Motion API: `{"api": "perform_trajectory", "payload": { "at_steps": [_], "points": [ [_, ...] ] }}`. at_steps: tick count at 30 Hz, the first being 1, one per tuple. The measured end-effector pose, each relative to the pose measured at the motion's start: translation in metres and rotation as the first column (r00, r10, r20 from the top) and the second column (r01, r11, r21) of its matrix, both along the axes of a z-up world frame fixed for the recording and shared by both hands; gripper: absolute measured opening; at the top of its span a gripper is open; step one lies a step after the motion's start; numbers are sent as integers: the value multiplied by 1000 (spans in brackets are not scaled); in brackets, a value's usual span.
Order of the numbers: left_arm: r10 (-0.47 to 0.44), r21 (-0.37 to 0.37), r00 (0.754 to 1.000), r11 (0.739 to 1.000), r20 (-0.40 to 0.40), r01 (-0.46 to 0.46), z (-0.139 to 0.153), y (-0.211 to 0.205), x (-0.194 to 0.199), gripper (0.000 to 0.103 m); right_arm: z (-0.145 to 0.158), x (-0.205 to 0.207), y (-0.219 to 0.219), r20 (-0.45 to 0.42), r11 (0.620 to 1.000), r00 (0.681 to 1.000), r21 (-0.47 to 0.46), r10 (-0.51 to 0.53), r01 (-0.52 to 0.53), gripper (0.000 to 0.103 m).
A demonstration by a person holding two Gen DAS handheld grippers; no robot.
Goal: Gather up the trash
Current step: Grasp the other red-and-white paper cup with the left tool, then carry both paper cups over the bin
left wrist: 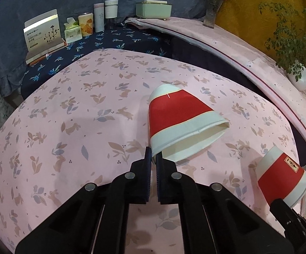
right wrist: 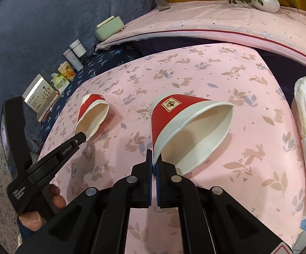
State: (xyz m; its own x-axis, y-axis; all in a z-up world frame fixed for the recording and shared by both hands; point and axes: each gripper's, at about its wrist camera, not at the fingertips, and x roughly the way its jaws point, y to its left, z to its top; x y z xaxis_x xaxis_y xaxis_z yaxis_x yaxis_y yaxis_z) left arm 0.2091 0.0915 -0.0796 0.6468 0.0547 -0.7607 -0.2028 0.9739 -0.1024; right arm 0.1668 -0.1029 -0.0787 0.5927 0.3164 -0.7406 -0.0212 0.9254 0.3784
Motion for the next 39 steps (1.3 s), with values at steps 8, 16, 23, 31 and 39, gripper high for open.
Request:
{"api": "perform_trajectory", "payload": {
  "at_steps": [8,16,23,31,39],
  "points": [
    [-78,-23,997,997,2,78,23,-20,-18,3,19,-5,-1,46,1000,999,1,-20,20,3],
    [-162,-14,986,987,31,162,44,-53,-41,3,38,-23,-18,84,998,995,6,-55,55,3],
    [-240,-14,969,970,54,241,61,-88,-59,3,54,-43,-47,117,994,987,19,-108,107,3],
    [-331,-8,941,943,73,333,74,-136,-76,3,64,-67,-92,148,982,971,34,-190,187,3],
    [-434,-1,896,900,94,436,87,-188,-90,3,70,-91,-140,170,957,942,48,-290,286,3]
  ]
}}
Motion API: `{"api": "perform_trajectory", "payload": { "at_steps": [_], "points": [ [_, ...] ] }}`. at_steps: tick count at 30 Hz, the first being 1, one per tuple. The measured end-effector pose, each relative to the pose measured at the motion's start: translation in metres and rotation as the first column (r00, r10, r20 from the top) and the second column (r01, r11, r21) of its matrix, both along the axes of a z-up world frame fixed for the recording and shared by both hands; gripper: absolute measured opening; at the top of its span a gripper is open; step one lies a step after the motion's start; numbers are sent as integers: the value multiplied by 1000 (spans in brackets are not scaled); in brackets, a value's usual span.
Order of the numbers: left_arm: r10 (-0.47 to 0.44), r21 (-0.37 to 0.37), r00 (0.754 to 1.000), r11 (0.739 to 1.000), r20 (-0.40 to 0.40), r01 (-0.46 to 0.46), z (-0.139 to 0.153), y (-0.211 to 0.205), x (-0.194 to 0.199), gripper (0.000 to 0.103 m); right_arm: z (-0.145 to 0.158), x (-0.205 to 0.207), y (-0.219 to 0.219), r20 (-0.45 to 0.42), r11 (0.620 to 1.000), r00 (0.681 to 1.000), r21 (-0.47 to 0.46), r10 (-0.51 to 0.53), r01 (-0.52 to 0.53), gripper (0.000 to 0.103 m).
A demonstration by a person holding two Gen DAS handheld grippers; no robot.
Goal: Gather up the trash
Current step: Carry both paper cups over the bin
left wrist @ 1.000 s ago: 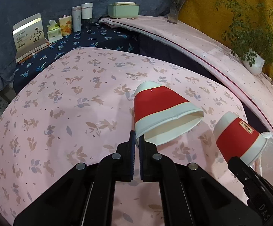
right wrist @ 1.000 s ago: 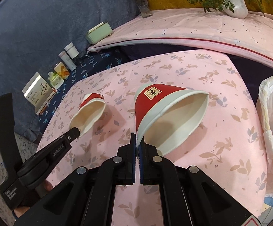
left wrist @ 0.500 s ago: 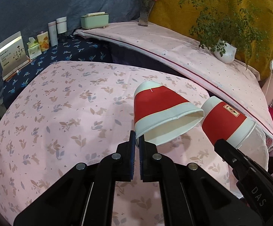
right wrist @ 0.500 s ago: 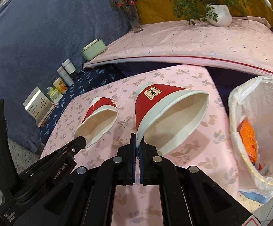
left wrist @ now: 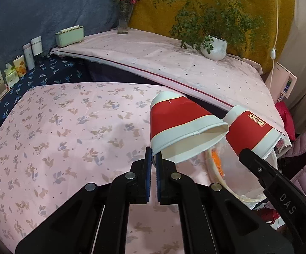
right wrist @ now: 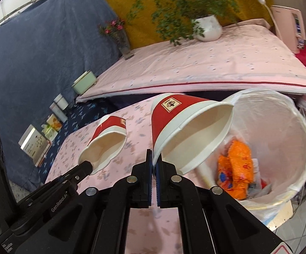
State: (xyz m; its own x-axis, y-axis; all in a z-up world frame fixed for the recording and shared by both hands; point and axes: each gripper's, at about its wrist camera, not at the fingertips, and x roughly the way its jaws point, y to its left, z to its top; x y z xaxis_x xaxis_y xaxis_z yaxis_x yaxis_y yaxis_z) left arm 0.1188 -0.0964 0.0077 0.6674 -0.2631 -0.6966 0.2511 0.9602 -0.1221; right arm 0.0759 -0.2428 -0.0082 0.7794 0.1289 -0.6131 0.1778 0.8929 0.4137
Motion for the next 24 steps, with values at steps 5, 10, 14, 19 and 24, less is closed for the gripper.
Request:
{"api": "perform_trajectory", "payload": {
  "at_steps": [5,10,14,19,24],
  "points": [
    [-100,2,995,995,16,100,7,-41,-10,3,1,-19,-35,7,997,997,9,-83,83,3],
    [-193,2,981,981,11,193,6,-84,-17,3,-2,-39,-69,5,987,987,18,-160,160,3],
    [-239,-2,971,971,11,239,1,-112,-21,3,-6,-52,-90,-7,978,979,20,-206,206,3],
    [-282,-9,959,959,0,282,-3,-135,-22,5,-11,-63,-109,-16,968,968,26,-251,251,3],
    [-256,-2,967,967,-11,256,-8,-138,-21,37,-15,-70,-120,-18,962,962,40,-271,272,3]
  ]
}}
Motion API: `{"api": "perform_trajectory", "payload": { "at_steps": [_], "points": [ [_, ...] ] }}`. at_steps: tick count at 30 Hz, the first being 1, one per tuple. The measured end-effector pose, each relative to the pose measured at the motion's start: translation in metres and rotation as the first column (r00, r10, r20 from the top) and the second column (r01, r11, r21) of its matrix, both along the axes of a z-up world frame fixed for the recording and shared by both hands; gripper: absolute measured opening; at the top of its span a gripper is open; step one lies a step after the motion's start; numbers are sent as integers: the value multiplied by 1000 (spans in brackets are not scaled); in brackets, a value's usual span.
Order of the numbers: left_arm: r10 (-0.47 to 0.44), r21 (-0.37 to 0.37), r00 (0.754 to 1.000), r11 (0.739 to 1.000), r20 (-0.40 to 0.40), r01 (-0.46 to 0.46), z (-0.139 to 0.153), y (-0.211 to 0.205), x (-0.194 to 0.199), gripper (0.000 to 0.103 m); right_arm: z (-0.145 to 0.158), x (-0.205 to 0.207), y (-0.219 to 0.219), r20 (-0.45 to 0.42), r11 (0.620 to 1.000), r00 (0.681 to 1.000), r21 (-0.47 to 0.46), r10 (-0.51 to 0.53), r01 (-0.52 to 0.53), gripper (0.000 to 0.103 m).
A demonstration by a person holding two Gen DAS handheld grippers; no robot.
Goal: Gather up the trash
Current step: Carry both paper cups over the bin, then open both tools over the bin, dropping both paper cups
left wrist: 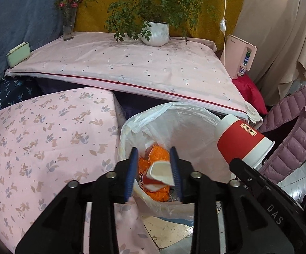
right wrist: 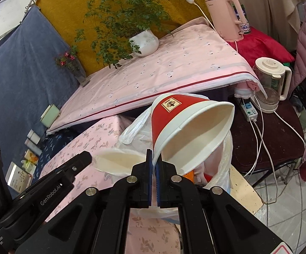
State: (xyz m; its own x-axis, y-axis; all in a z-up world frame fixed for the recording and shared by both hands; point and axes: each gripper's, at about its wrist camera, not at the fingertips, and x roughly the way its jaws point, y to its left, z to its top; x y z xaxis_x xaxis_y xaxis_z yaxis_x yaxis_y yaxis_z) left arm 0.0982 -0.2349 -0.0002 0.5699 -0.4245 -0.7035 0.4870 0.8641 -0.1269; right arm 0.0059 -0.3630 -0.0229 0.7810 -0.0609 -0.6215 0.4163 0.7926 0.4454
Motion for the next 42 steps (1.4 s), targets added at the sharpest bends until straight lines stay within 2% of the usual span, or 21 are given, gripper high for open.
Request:
{"api": "perform_trajectory", "payload": {
  "at_steps": [10,15,18,23,26,27,30,38,42],
  "points": [
    [30,26,999,999,-10,-30,-7,9,5,40,-5,7,6,-10,1000,1000,6,28,-28,3],
    [51,36,999,998,-14,-50,-10,17,6,53,-5,13,12,-13,999,999,3,44,-44,4],
    [63,43,998,997,-10,-63,-11,23,6,55,-4,18,15,-15,999,998,1,53,-53,10],
    [96,45,995,994,-20,-95,-14,38,11,59,-2,25,22,-16,997,997,-13,70,-70,11],
    [120,46,992,992,-24,-119,-15,47,14,64,-1,28,25,-12,997,997,-22,71,-71,14],
    [127,46,992,991,-25,-126,-16,50,15,65,0,30,25,-11,997,997,-25,70,-70,16],
    [145,41,989,989,-29,-144,-16,57,16,66,1,34,25,-16,997,998,-30,64,-64,34],
    [158,45,987,987,-30,-157,-17,64,16,67,6,34,30,-19,996,997,-43,79,-80,34],
    [158,55,987,986,-16,-157,-15,65,11,71,11,32,42,-42,991,995,-98,91,-95,34]
  ]
}}
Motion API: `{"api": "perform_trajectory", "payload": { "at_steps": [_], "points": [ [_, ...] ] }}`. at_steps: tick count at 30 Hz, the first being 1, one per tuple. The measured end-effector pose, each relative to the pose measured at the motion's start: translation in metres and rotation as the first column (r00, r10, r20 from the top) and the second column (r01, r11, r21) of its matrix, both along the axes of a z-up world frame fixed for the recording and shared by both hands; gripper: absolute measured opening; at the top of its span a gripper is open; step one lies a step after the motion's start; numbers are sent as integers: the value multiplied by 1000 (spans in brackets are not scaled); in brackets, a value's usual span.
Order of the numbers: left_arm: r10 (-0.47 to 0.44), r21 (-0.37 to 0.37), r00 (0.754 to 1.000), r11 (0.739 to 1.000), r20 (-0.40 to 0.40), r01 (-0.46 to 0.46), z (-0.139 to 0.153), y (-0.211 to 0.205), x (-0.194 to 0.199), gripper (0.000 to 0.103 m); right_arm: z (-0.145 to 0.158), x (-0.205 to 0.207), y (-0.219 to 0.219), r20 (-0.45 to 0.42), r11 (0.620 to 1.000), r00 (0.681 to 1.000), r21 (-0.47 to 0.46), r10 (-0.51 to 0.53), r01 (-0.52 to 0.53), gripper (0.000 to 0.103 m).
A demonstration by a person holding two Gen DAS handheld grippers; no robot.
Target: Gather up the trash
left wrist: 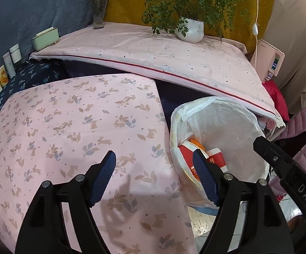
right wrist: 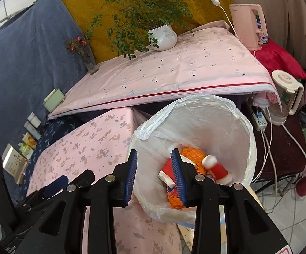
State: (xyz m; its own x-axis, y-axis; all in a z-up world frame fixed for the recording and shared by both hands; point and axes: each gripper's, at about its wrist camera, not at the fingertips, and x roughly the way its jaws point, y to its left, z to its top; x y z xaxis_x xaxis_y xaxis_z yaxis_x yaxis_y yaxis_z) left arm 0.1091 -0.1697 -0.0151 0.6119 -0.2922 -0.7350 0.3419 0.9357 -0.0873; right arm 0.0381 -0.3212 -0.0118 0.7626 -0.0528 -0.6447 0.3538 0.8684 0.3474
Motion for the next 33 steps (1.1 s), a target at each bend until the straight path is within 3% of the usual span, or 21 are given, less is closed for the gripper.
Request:
{"api": "perform_trajectory", "payload": {
  "at_steps": [8,15,18,21,33],
  "points": [
    [5,23,1000,1000,17,-5,5,7,-12,78,8,-10,14,-33,997,999,-82,1,-4,44],
    [6,47,1000,999,26,-7,5,14,-22,82,12,-25,17,-48,990,998,-140,-31,24,60],
    [9,53,1000,999,24,-10,5,17,-25,82,13,-32,19,-56,985,997,-167,-46,36,73],
    [15,59,1000,998,21,-17,4,21,-27,86,13,-40,19,-52,983,997,-178,-56,46,80],
    [44,76,999,996,30,-47,1,36,-33,90,13,-49,32,-85,965,995,-262,-43,20,91]
  ]
}}
